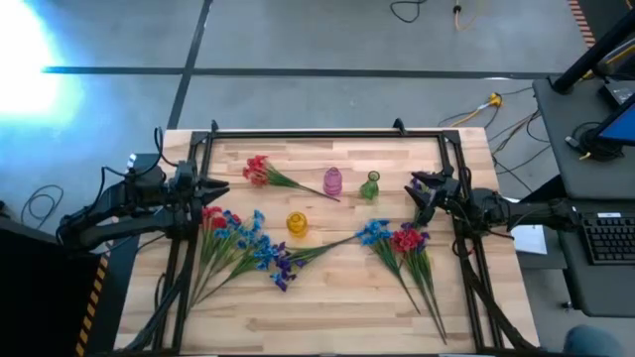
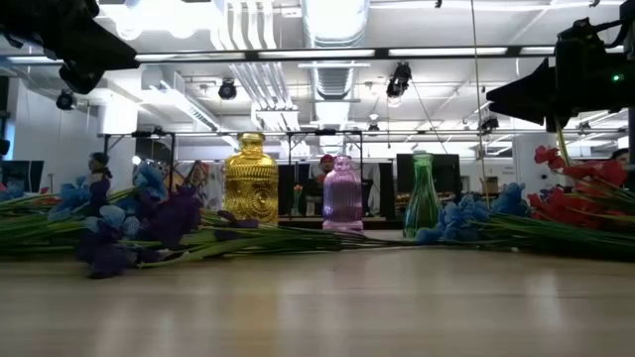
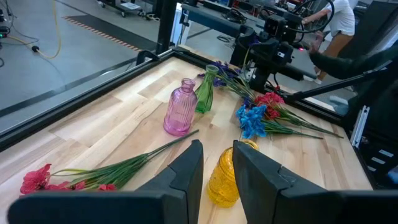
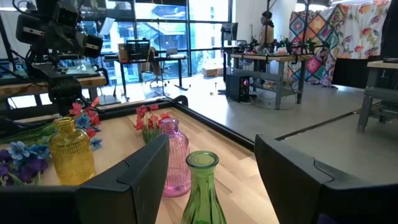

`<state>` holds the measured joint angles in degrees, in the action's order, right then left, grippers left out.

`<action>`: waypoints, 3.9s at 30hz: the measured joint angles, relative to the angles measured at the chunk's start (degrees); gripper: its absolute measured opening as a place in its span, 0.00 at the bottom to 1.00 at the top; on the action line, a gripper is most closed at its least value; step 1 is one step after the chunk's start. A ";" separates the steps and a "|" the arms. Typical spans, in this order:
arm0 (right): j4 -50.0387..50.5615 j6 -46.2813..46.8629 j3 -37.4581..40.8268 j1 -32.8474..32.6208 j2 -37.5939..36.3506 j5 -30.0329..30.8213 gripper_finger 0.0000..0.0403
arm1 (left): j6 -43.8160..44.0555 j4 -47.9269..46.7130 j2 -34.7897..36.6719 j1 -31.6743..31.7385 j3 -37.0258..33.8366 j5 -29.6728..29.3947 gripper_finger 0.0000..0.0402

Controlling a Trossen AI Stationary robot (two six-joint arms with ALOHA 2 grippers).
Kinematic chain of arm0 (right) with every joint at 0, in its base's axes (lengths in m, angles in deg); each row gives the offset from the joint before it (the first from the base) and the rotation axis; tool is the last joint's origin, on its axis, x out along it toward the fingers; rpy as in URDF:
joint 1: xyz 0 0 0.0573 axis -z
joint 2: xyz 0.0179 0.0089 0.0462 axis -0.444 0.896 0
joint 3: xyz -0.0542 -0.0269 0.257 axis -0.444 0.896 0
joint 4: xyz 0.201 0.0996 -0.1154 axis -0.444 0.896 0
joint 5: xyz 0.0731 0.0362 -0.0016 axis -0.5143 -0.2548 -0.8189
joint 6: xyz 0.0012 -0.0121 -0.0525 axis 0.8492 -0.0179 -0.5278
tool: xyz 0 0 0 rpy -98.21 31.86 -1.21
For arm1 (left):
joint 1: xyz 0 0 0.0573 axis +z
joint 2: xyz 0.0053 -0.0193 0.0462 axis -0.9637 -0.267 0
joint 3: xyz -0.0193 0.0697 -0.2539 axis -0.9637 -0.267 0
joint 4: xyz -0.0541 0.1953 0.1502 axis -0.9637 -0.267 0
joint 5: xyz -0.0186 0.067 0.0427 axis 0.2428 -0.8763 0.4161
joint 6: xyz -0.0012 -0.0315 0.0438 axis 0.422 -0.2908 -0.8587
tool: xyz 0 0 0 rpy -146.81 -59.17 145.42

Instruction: Sort flowers into vase by color

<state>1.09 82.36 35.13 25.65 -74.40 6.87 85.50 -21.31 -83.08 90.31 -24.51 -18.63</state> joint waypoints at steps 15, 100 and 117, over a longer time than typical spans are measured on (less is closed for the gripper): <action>0.00 0.00 0.00 0.00 0.00 -0.01 0.57 | 0.00 0.00 0.00 0.00 0.00 0.00 0.19; -14.71 14.07 0.00 0.00 0.46 0.10 0.57 | 16.74 66.50 -2.41 -0.72 -23.77 17.46 0.19; 14.19 20.47 -23.21 0.00 17.84 4.58 0.57 | 5.20 70.74 -9.63 -14.57 -25.16 12.85 0.19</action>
<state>15.28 102.83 11.92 25.65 -56.56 11.45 90.71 49.42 -92.71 75.73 -49.66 -5.78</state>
